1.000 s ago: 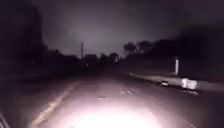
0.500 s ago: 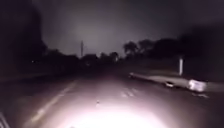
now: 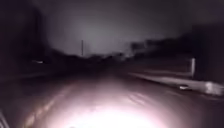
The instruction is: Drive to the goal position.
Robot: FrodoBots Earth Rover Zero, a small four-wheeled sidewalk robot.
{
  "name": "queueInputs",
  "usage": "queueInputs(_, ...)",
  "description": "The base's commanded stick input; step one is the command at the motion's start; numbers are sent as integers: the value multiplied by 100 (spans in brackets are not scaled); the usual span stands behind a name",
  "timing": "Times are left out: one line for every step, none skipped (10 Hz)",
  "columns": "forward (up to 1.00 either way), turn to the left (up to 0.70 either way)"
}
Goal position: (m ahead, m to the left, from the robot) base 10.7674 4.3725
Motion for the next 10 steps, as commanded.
queueInputs(70,0)
queueInputs(70,0)
queueInputs(70,0)
queueInputs(70,0)
queueInputs(70,0)
queueInputs(70,0)
queueInputs(70,0)
queueInputs(70,0)
queueInputs(70,0)
queueInputs(70,0)
